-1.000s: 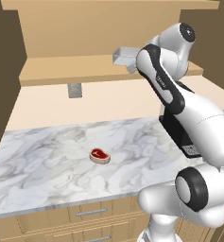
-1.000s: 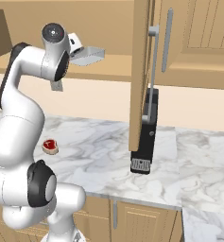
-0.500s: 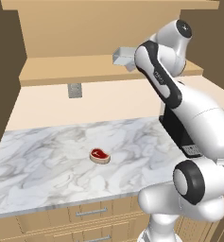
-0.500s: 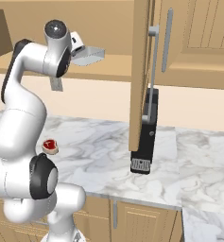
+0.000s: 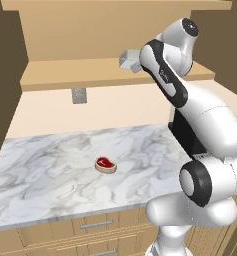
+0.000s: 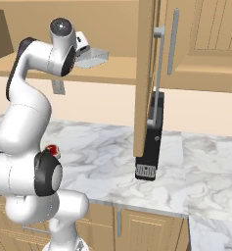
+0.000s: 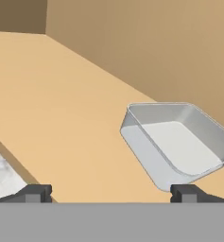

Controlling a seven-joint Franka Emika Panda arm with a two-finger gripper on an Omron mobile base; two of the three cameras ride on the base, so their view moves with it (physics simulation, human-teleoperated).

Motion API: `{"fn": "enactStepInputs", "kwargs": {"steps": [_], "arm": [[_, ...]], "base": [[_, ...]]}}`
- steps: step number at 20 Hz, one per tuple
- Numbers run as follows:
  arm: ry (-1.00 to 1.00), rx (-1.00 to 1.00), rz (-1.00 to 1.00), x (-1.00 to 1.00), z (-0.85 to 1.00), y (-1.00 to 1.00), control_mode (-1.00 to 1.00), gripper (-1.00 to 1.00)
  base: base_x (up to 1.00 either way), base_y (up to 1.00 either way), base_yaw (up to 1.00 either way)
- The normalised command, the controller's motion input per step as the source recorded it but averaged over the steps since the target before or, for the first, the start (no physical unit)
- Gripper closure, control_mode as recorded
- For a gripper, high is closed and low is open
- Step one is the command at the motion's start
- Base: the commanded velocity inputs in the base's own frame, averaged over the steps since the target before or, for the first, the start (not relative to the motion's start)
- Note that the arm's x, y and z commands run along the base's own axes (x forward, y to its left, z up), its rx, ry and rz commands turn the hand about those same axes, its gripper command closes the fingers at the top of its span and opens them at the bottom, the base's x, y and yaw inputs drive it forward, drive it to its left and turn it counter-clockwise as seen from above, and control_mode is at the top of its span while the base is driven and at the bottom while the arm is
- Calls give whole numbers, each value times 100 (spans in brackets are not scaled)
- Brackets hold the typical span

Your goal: Retrieve the tupperware from the cabinet, then place the raw meat into the tupperware to avoid contamination.

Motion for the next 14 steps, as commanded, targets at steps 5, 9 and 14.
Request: {"fn": "enactStepInputs", "kwargs": {"steps": [5, 9, 14], "arm": [[0, 0, 0, 22, 0, 0, -100, -100], [0, 0, 0, 23, -5, 0, -100, -100], [0, 0, 0, 22, -6, 0, -100, -100]], "base": [[0, 0, 0], [0, 0, 0], [0, 0, 0]]}}
